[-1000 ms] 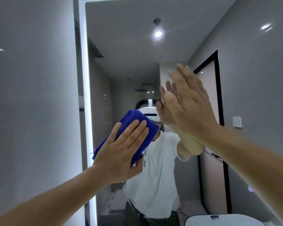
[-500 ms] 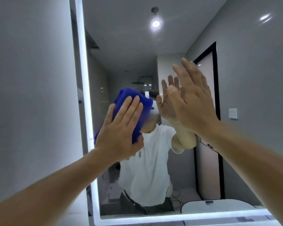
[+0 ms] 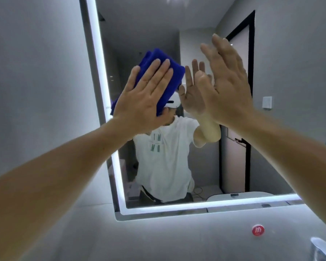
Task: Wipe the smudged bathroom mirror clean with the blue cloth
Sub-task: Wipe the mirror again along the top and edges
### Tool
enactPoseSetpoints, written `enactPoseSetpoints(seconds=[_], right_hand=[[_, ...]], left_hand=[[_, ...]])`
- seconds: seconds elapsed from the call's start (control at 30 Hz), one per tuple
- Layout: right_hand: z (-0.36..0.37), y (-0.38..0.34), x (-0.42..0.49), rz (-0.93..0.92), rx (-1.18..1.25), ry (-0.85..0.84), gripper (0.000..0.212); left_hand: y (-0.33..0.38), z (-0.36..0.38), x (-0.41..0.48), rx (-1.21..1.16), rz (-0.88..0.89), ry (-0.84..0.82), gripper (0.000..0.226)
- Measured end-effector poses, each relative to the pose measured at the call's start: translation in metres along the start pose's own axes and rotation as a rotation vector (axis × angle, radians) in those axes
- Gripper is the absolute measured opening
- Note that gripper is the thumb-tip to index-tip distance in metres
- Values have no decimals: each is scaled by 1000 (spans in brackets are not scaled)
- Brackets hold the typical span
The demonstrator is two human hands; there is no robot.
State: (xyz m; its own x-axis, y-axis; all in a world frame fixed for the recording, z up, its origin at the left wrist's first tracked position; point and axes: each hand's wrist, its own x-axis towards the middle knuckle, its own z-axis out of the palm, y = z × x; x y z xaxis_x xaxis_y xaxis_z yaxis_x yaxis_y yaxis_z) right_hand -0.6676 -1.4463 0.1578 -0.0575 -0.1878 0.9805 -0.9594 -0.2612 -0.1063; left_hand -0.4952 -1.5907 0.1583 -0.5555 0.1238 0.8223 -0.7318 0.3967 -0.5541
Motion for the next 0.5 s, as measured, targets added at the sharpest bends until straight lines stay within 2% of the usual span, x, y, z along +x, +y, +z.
enactPoseSetpoints(seconds=[0.07, 0.13, 0.3, 0.43, 0.5], right_hand=[[1, 3, -6, 6, -5, -6, 56], [2, 7, -15, 19, -4, -25, 55], [0, 17, -29, 33, -35, -67, 55], [-5, 17, -18, 37, -21, -58, 55], [-5, 14, -10, 22, -8, -30, 56]], left_hand=[[28, 9, -27, -16, -90, 33, 78], [65, 14, -77, -73, -88, -25, 80], [125, 14, -194, -126, 236, -211, 75], [88, 8, -152, -172, 450, -251, 78], [54, 7, -108, -123, 418, -213, 79]])
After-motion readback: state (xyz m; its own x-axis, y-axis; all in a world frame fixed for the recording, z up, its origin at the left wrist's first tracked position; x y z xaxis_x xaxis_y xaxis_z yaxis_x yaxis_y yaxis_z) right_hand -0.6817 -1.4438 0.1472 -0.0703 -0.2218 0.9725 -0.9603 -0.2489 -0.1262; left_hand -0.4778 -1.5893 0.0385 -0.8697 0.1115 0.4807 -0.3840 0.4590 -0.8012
